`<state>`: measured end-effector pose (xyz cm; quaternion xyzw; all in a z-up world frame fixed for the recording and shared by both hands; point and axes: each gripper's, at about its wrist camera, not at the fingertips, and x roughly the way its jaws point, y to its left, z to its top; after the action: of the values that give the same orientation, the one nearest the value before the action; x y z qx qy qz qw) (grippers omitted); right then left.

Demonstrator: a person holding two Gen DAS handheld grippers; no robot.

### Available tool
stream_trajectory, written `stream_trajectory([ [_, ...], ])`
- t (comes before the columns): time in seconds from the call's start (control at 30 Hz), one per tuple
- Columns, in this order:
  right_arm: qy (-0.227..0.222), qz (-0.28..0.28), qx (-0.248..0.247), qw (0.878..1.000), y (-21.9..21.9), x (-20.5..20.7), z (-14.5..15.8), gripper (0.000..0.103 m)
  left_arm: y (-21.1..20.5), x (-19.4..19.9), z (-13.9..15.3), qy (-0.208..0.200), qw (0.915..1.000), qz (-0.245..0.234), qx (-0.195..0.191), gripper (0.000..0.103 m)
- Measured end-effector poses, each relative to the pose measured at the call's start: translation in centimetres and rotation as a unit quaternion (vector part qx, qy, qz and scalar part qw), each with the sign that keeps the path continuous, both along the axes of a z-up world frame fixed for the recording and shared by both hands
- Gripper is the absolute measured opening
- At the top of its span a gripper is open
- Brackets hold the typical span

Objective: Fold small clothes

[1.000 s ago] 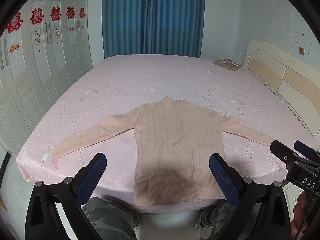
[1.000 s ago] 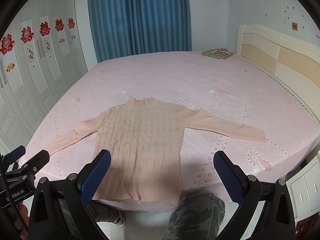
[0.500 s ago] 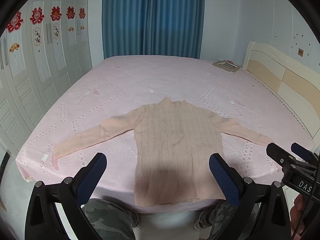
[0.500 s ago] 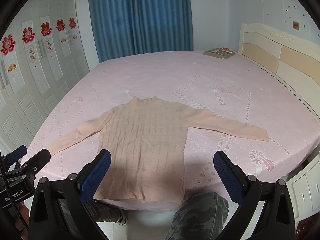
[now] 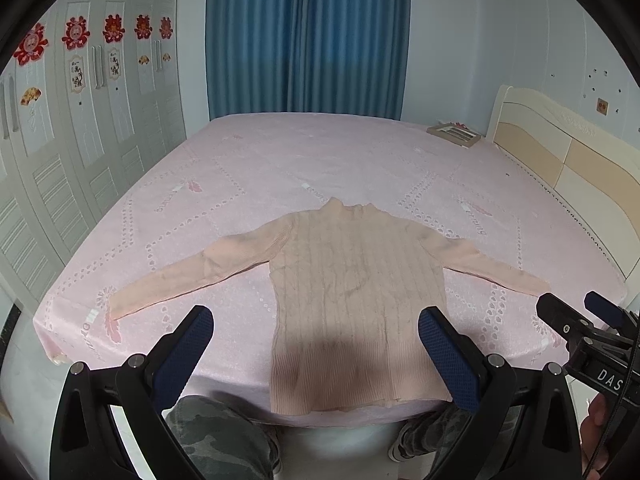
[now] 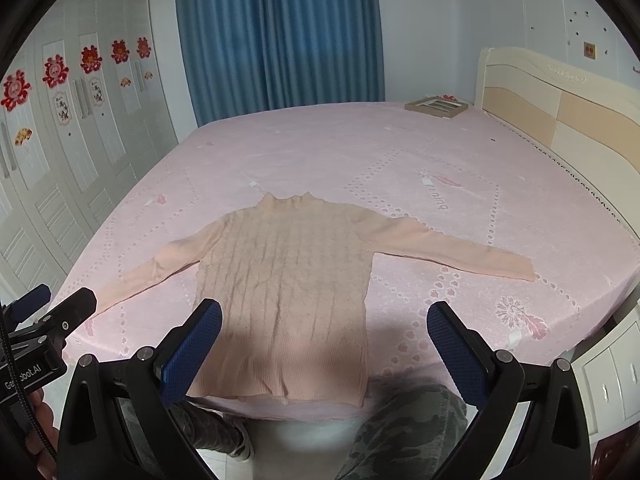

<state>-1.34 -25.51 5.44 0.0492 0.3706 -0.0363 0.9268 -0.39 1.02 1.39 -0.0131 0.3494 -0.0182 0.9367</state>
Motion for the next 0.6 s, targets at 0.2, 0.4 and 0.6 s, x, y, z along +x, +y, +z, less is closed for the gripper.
stream_trajectory([
  [0.2, 0.000, -0.007, -0.004, 1.000, -0.3, 0.4, 0.3, 0.101, 0.3, 0.1, 0.3, -0.006, 1.0000, 0.000, -0.003, 0.103],
  [0.4, -0.001, -0.011, -0.011, 1.000, -0.3, 1.0, 0.5, 0.101, 0.3, 0.5, 0.7, -0.011, 0.9999, -0.004, -0.005, 0.103],
  [0.6, -0.015, -0.021, -0.002, 1.000, -0.5, 1.6, 1.1, 0.101, 0.6, 1.3, 0.8, -0.014, 0.9998, -0.014, -0.004, 0.103],
])
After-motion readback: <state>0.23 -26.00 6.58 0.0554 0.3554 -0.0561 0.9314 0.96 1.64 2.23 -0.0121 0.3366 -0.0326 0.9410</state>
